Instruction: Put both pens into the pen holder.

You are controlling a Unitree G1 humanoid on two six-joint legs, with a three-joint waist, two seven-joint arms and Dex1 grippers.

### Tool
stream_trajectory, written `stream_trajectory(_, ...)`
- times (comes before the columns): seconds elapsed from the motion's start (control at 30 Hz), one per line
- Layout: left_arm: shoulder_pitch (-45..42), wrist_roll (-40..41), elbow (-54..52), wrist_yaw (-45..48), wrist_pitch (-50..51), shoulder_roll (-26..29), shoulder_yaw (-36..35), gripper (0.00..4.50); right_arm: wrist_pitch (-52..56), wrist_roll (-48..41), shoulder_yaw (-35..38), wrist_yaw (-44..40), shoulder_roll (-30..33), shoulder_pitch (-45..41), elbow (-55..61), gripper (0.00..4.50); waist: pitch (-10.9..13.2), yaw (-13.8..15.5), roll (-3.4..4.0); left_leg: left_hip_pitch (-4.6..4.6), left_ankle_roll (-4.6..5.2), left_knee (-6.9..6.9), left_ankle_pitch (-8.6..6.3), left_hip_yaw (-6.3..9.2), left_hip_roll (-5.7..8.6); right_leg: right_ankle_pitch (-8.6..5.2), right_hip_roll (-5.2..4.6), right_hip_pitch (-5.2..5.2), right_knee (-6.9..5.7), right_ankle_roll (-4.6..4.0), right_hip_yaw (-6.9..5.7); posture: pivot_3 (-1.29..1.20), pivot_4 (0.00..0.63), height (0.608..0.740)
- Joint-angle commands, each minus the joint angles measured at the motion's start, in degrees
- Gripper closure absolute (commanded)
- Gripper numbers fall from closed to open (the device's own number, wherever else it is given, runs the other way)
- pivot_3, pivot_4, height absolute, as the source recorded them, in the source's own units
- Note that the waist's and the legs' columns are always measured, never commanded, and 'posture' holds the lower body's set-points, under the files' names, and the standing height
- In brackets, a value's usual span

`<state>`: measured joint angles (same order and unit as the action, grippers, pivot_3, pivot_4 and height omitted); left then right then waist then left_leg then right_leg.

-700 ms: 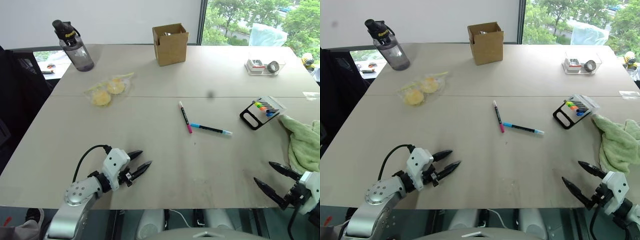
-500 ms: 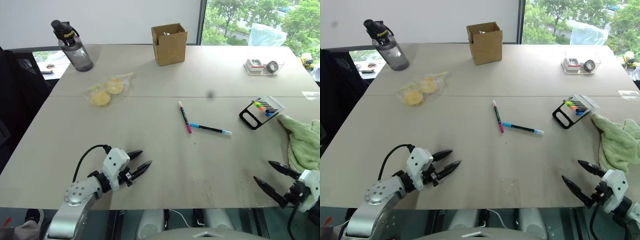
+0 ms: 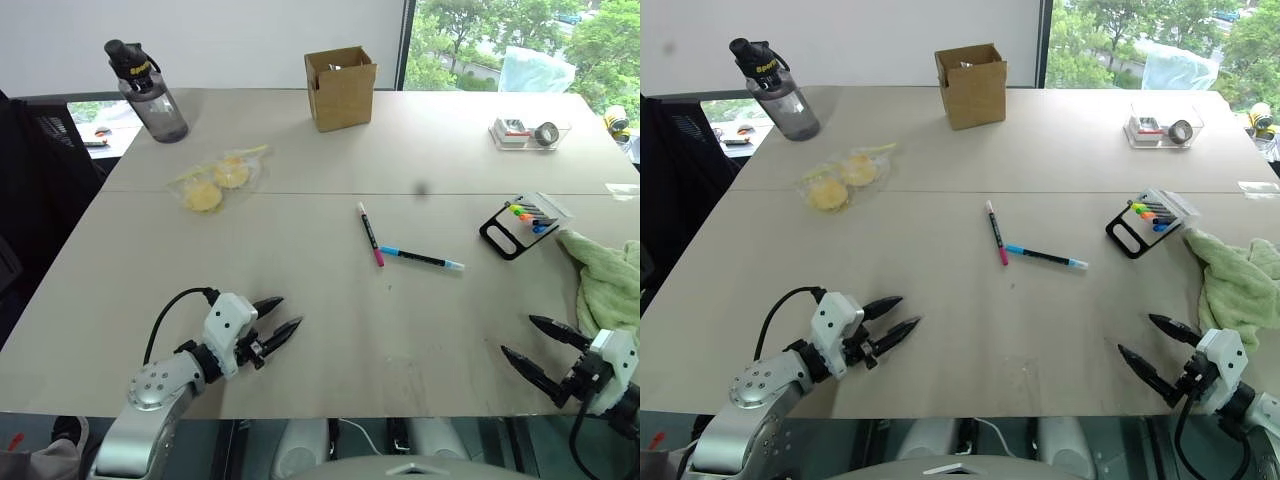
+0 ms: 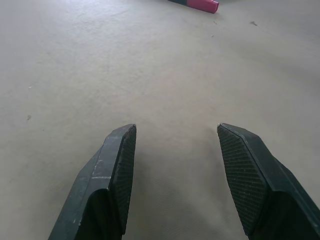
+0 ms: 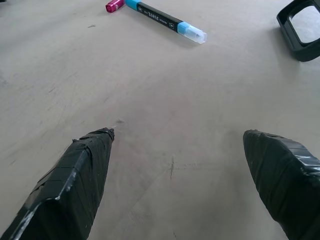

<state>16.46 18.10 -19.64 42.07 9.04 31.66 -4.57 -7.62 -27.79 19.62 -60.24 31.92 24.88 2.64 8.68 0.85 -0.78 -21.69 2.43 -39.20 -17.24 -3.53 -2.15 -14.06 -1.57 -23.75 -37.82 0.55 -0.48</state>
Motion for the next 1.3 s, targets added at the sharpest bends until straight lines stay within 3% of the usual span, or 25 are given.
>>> stream_trajectory(0.03,-0.29,1.86,-2.88,-0.39,0.17,-0.81,-0.86,1.85,0.49,-0.94,0.05,0.15,0.04,0.01,2.26,0.09,0.00,-0.01,0.00,0.00,0.00,0.00,0.00,0.00,0.00,0.00,0.00,0.00,0.00,0.00,0.00,0.00,0.150,0.736)
stream_trajectory(0.43,-7.79,5.18,-4.30,-4.36,7.13,-3.89,-0.38,1.85,6.40,-2.93,-1.56,3.61,0.25,-2.38,11.38,0.09,-0.01,-0.07,-0.01,0.00,0.00,-0.03,0.00,-0.01,0.01,0.11,0.04,0.00,-0.03,0.17,0.01,0.00,0.150,0.736)
stream_trajectory(0.7,-10.64,4.56,-2.67,2.15,6.38,6.22,-4.86,1.85,13.53,4.36,-12.55,13.05,-1.63,-12.67,19.56,0.09,0.04,-0.14,-0.07,0.03,-0.02,-0.04,0.02,0.01,-0.04,0.09,0.14,-0.02,-0.09,0.11,0.00,0.00,0.150,0.736)
stream_trajectory(0.9,-9.78,14.34,-6.24,10.79,11.70,12.70,-9.92,1.85,17.69,6.27,-15.41,15.28,-0.82,-20.48,18.07,0.09,0.06,0.04,-0.06,-0.05,-0.04,-0.04,0.02,-0.01,0.01,0.11,0.03,-0.05,-0.04,0.17,-0.03,0.00,0.150,0.736)
stream_trajectory(1.07,-8.59,20.75,-9.41,12.81,15.60,14.66,-13.99,1.85,18.25,6.14,-14.98,12.90,1.65,-22.75,15.02,0.09,0.10,-0.06,-0.10,-0.13,-0.10,-0.03,0.05,0.02,0.02,0.09,0.00,-0.06,0.05,0.22,-0.08,0.00,0.150,0.736)
stream_trajectory(1.3,-6.99,20.62,-11.39,12.32,15.89,14.77,-15.15,1.85,18.53,5.60,-15.45,11.62,2.32,-24.66,12.78,0.09,0.10,-0.19,-0.09,-0.01,-0.04,-0.04,0.02,-0.02,0.01,0.09,0.07,-0.04,-0.06,0.21,-0.01,0.00,0.150,0.736)
